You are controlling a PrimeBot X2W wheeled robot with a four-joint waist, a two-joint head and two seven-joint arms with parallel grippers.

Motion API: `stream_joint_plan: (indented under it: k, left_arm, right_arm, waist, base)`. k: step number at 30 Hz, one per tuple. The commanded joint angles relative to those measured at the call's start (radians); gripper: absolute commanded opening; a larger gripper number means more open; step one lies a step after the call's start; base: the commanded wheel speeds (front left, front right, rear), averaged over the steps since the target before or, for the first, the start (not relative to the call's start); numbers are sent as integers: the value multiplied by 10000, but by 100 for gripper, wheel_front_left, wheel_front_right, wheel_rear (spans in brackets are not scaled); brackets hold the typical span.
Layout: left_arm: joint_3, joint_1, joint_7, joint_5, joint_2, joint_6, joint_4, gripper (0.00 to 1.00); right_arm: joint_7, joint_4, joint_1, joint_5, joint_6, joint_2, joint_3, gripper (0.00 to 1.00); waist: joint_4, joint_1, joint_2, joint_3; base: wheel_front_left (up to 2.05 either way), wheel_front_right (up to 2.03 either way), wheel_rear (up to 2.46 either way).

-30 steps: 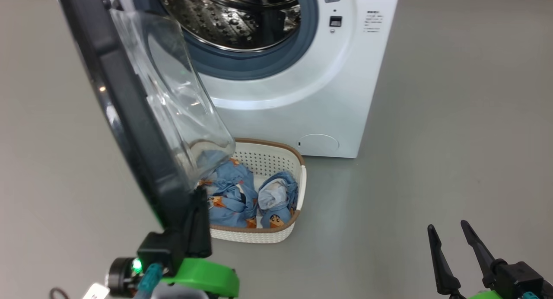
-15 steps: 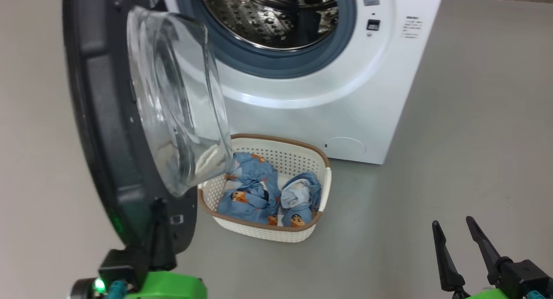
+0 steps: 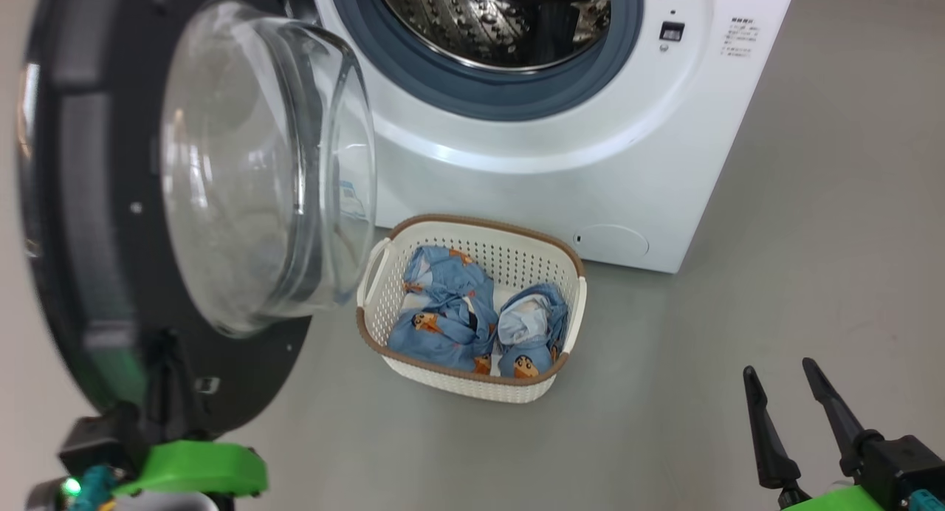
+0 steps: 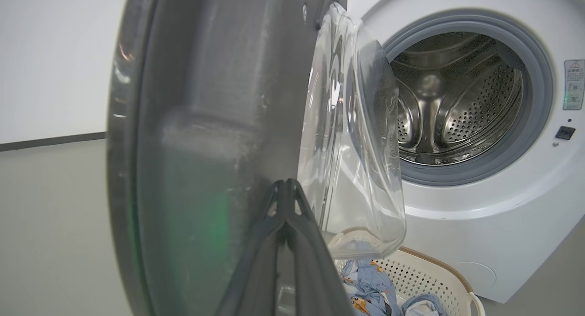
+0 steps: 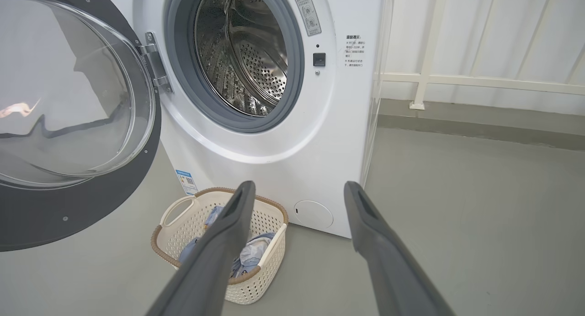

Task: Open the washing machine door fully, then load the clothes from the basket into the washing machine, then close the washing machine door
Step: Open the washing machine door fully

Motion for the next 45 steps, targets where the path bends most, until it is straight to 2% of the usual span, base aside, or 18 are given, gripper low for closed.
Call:
stream_joint_plan:
  k: [1,15,28,37,45]
  left_arm:
    - [750,-587,-122,-164,418,-73,69,0]
    - [2980,-1755,-346,-563,369,-987,1456,0]
    - [5145,-3016,-351,-67,333,-2366,3546,0]
    - [5767,-3755,-351,563,439,-3038,4870,0]
    - [6207,-3473,-352,1183,129,-3343,4865,0]
  right_arm:
    - [54,-355,-287,-72,87,-181,199,100]
    - [289,-773,-676,21,87,-480,265,100]
    - [304,-800,-1052,131,87,-712,300,100]
    - [277,-695,-1171,154,87,-808,398,100]
    - [215,-590,-1194,169,87,-746,465,100]
  waist:
    - [13,0,0,184]
    - [22,0,0,1043]
    - [-25,0,0,1552]
    - [-37,0,0,1573]
    - [-111,0,0,1492]
  base:
    - [0,0,0]
    - [0,0,0]
    - [0,0,0]
    - [0,0,0]
    - [0,0,0]
